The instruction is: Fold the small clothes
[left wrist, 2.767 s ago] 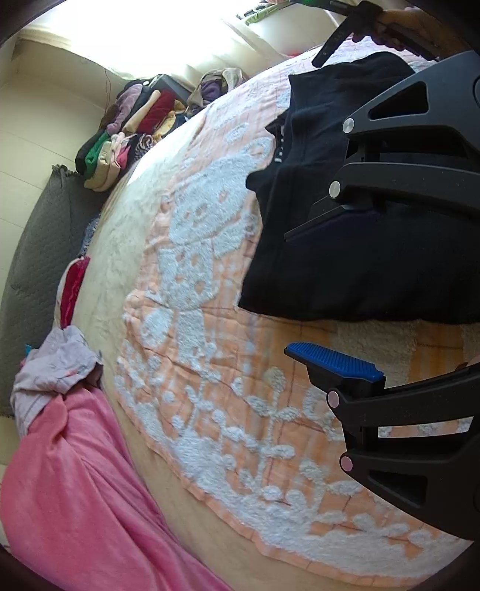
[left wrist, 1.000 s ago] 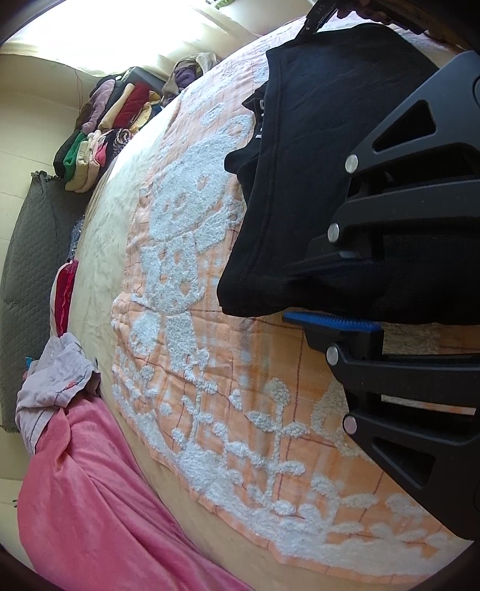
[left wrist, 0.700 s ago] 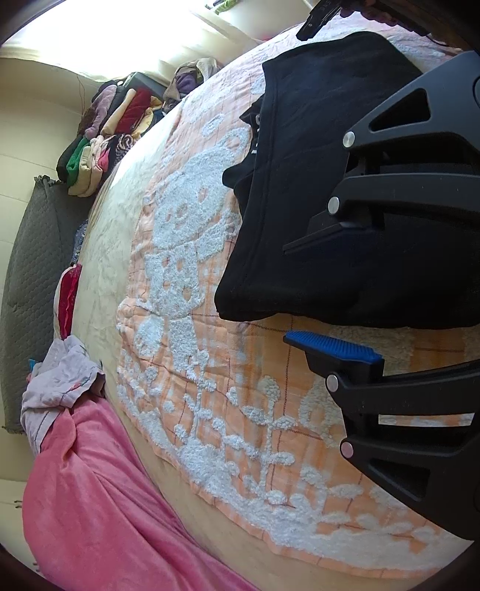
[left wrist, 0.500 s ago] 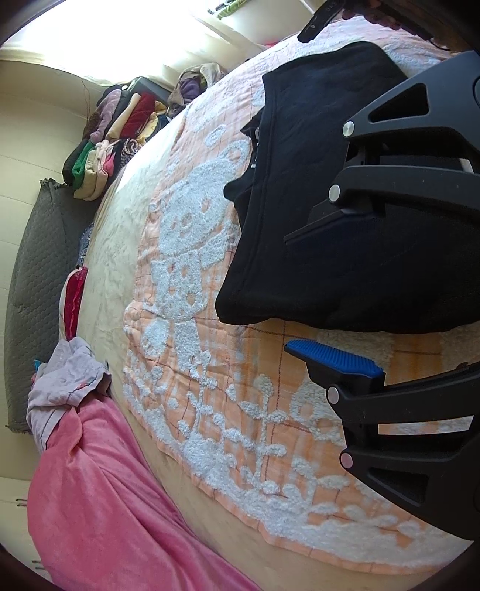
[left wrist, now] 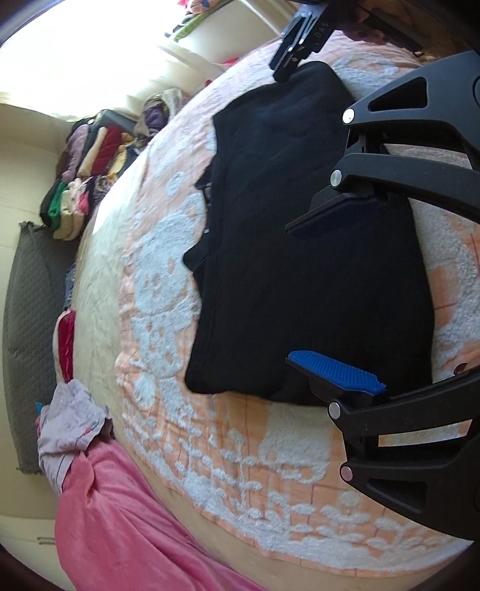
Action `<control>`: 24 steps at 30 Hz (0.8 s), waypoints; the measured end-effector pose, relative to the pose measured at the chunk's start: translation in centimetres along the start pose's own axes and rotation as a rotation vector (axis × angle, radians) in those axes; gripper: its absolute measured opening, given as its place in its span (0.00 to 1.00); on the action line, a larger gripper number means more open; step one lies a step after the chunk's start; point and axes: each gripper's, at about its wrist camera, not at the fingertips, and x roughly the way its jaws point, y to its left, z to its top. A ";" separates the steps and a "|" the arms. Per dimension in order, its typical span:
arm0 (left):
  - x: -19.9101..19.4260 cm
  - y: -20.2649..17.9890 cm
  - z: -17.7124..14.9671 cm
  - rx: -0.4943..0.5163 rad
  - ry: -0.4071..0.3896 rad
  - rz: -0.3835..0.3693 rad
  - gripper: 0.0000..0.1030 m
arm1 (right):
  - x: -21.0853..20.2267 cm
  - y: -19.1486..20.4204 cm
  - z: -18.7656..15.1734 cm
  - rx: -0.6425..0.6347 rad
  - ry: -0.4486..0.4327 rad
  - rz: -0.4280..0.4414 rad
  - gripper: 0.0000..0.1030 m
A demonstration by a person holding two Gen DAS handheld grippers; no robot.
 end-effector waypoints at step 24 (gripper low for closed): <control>0.9 0.8 -4.8 0.000 0.103 -0.027 0.54 | 1.0 -0.8 -4.6 0.017 0.099 -0.011 0.60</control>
